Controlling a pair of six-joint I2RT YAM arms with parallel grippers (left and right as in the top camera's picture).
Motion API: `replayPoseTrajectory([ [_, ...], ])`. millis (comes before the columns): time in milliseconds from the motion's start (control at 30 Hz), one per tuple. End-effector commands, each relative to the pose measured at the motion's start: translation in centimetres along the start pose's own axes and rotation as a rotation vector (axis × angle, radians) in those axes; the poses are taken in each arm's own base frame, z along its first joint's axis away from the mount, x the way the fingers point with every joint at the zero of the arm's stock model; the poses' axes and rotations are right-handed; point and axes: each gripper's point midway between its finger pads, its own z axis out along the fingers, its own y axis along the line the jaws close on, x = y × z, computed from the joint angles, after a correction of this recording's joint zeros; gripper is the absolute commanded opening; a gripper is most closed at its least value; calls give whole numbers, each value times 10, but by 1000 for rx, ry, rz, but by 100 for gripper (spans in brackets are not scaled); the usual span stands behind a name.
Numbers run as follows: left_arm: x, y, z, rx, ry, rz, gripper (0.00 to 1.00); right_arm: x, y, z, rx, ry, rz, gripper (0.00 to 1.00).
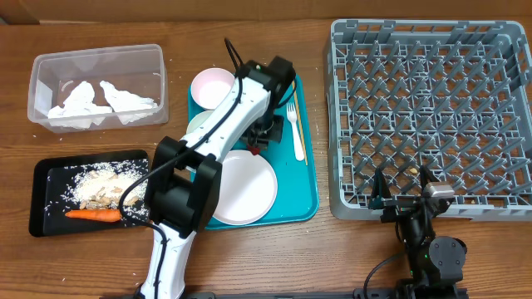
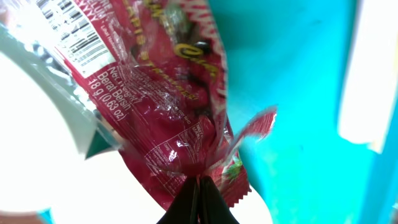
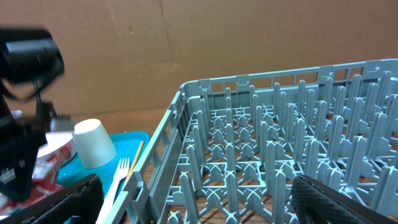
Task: Sort waste into correct bins and load items into the dishwasher rack
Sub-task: 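Reach the left gripper to the red snack wrapper and grasp it, then carry the red wrapper left and drop it into the clear bin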
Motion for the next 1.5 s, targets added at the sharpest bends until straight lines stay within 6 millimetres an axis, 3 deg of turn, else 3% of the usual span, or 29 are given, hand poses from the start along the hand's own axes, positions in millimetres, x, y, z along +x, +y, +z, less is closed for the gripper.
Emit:
replayPoseTrajectory([
  [0, -13, -15, -39, 74, -61, 22, 4, 2, 0, 0, 0, -4, -3, 100],
  [133, -14, -15, -82, 109, -100, 34, 4, 2, 0, 0, 0, -4, -3, 100],
  [267, -16, 7, -118, 99, -146, 9, 4, 2, 0, 0, 0, -4, -3, 100],
  [333, -24, 31, -134, 67, -193, -34, 4, 2, 0, 0, 0, -4, -3, 100],
  [500, -54, 111, -162, 21, -322, -211, 4, 2, 0, 0, 0, -4, -3, 100],
  [700, -80, 212, -158, 61, -391, -486, 4, 2, 0, 0, 0, -4, -3, 100],
  [733, -84, 242, -155, 66, -410, -549, 4, 2, 0, 0, 0, -4, -3, 100],
  [767, -86, 255, -153, 63, -418, -572, 4, 2, 0, 0, 0, -4, -3, 100],
  [800, -90, 276, -149, 55, -435, -612, 15, 2, 0, 0, 0, -4, -3, 100],
  [833, -92, 290, -145, 51, -443, -637, 37, 2, 0, 0, 0, -4, -3, 100],
  [900, -90, 317, -133, 45, -432, -692, 94, 2, 0, 0, 0, -4, -3, 100],
  [933, -88, 325, -128, 43, -421, -709, 100, 2, 0, 0, 0, -4, -3, 100],
  [1033, -78, 341, -111, 77, -361, -753, 100, 2, 0, 0, 0, -4, -3, 100],
  [1167, -66, 346, -104, 118, -310, -781, 100, 2, 0, 0, 0, -4, -3, 100],
  [1467, -35, 323, -103, 166, -174, -728, 100, 2, 0, 0, 0, -4, -3, 100],
])
